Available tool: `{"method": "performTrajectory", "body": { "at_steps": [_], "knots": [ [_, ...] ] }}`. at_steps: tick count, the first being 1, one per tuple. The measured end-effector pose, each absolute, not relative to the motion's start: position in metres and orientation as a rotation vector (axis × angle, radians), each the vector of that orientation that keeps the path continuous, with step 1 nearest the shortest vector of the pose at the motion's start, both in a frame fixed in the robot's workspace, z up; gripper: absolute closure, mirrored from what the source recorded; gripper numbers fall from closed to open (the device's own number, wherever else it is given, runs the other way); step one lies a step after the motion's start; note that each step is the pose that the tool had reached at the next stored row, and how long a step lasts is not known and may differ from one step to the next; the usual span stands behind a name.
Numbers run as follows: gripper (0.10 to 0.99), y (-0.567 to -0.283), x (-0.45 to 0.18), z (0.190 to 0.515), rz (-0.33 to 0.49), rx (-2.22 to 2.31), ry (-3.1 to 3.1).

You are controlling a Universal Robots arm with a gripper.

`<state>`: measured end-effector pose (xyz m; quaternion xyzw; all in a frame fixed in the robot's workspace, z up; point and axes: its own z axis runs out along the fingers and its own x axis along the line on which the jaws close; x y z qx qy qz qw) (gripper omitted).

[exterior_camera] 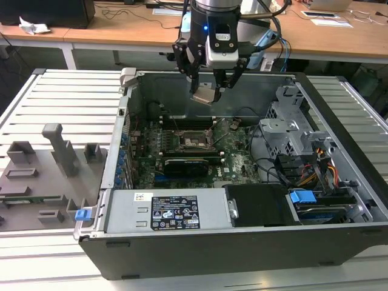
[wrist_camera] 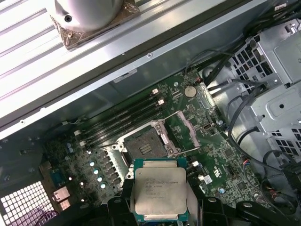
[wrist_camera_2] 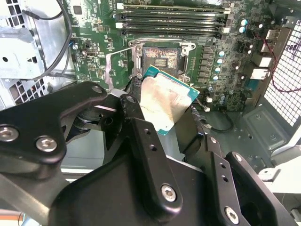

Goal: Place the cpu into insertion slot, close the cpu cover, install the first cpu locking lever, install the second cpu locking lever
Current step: 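Place the cpu into insertion slot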

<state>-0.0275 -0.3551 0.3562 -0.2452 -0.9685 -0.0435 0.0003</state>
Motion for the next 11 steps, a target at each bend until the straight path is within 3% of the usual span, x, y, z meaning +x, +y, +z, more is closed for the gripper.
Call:
{"method": "performTrajectory", "body": {
  "at_steps": [11],
  "knots": [
    [0.557,-0.3551,-0.0274,0.3536,-0.124,-0.799,-3.033]
  ]
}}
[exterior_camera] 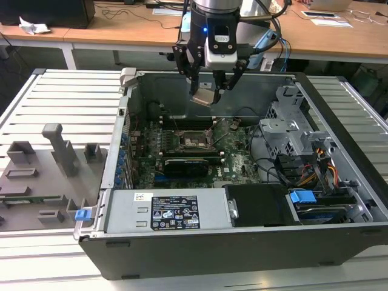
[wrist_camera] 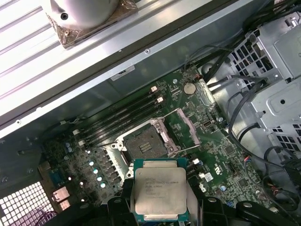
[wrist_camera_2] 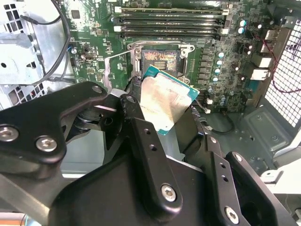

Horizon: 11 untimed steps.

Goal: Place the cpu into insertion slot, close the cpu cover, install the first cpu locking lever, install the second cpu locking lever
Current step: 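Place the cpu into insertion slot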

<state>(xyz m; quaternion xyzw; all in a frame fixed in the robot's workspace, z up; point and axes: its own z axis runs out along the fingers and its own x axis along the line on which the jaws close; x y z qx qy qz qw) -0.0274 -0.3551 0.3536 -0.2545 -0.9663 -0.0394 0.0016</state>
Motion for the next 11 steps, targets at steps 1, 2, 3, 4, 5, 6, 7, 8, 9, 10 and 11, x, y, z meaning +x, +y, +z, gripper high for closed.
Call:
{"method": "performTrajectory", "body": {
  "at_steps": [1,2,3,4,5,6,7,8,9,10,11],
  "knots": [
    [0.557,-0.3551,-0.0274,0.3536,-0.124,-0.802,-3.032],
    [0.557,-0.3551,-0.0274,0.3535,-0.124,-0.804,-3.031],
    [0.557,-0.3551,-0.0274,0.3535,-0.124,-0.807,-3.031],
    [0.557,-0.3551,-0.0274,0.3535,-0.124,-0.812,-3.029],
    [0.557,-0.3551,-0.0274,0.3534,-0.124,-0.817,-3.028],
    [0.557,-0.3551,-0.0275,0.3534,-0.124,-0.821,-3.027],
    [0.557,-0.3551,-0.0274,0.3534,-0.124,-0.825,-3.026],
    [0.557,-0.3551,-0.0274,0.3534,-0.124,-0.830,-3.025],
    [0.557,-0.3551,-0.0274,0.3534,-0.124,-0.833,-3.024],
    [0.557,-0.3551,-0.0274,0.3534,-0.124,-0.834,-3.024],
    [0.557,-0.3551,-0.0274,0.3534,-0.124,-0.835,-3.024]
  ]
}}
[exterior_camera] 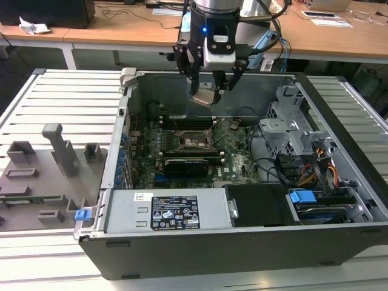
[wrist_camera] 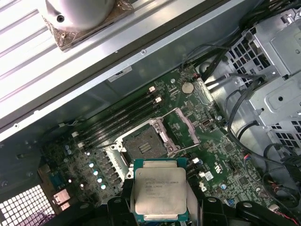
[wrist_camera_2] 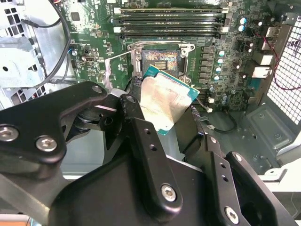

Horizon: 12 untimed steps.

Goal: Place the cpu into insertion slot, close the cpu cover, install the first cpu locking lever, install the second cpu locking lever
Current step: 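Place the cpu into insertion slot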

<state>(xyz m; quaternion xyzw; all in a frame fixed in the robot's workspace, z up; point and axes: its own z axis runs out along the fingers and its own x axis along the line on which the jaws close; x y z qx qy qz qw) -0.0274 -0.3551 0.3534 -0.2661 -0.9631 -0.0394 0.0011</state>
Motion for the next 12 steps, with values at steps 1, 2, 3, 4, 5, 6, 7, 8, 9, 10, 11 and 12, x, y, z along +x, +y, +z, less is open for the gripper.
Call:
{"method": "performTrajectory", "body": {
  "at_steps": [1,2,3,4,5,6,7,8,9,10,11,12],
  "knots": [
    [0.557,-0.3551,-0.0274,0.3534,-0.124,-0.838,-3.023],
    [0.557,-0.3551,-0.0274,0.3534,-0.124,-0.840,-3.023],
    [0.557,-0.3551,-0.0274,0.3534,-0.124,-0.841,-3.022],
    [0.557,-0.3551,-0.0274,0.3534,-0.124,-0.843,-3.022],
    [0.557,-0.3551,-0.0274,0.3534,-0.124,-0.845,-3.021],
    [0.557,-0.3551,-0.0274,0.3534,-0.124,-0.847,-3.021],
    [0.557,-0.3551,-0.0274,0.3534,-0.124,-0.849,-3.020],
    [0.557,-0.3551,-0.0274,0.3534,-0.124,-0.850,-3.020],
    [0.557,-0.3551,-0.0275,0.3534,-0.124,-0.851,-3.020],
    [0.557,-0.3551,-0.0274,0.3534,-0.124,-0.852,-3.020],
    [0.557,-0.3551,-0.0274,0.3534,-0.124,-0.853,-3.019],
    [0.557,-0.3551,-0.0274,0.3533,-0.124,-0.853,-3.019]
  ]
}}
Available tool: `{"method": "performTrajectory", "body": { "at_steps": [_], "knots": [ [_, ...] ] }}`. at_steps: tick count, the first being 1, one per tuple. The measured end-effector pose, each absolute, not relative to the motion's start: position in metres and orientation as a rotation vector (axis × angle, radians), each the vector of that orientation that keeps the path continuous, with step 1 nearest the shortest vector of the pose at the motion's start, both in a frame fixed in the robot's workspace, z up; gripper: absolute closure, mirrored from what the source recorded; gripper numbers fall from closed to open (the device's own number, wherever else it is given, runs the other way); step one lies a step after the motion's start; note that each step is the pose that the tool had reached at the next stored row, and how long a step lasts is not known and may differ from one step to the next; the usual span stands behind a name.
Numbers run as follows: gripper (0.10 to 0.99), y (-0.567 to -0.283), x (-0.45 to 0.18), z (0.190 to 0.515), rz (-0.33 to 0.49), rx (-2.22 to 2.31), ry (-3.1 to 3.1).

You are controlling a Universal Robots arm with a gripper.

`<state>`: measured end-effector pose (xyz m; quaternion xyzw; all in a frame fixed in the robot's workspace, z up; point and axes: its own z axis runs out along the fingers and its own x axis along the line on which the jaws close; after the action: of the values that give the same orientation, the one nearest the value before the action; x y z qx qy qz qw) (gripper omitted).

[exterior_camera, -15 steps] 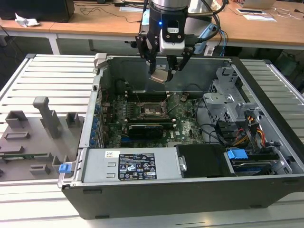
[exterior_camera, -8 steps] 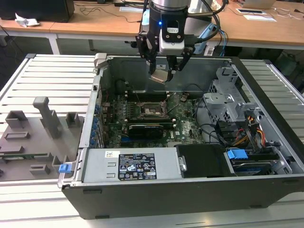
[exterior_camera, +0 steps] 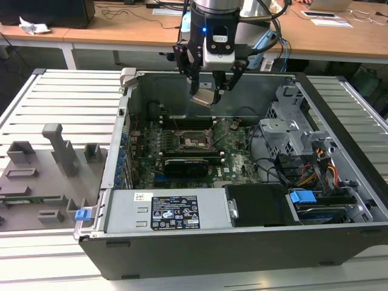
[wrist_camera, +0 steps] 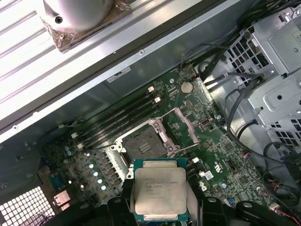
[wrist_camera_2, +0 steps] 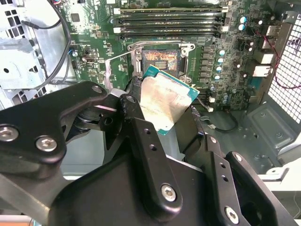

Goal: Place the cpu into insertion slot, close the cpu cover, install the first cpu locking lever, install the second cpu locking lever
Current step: 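Place the cpu into insertion slot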

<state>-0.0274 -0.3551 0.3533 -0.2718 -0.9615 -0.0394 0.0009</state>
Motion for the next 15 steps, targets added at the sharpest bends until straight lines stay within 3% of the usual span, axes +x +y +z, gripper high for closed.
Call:
{"method": "performTrajectory", "body": {
  "at_steps": [15],
  "knots": [
    [0.557,-0.3551,-0.0274,0.3467,-0.123,-1.052,-2.961]
  ]
}}
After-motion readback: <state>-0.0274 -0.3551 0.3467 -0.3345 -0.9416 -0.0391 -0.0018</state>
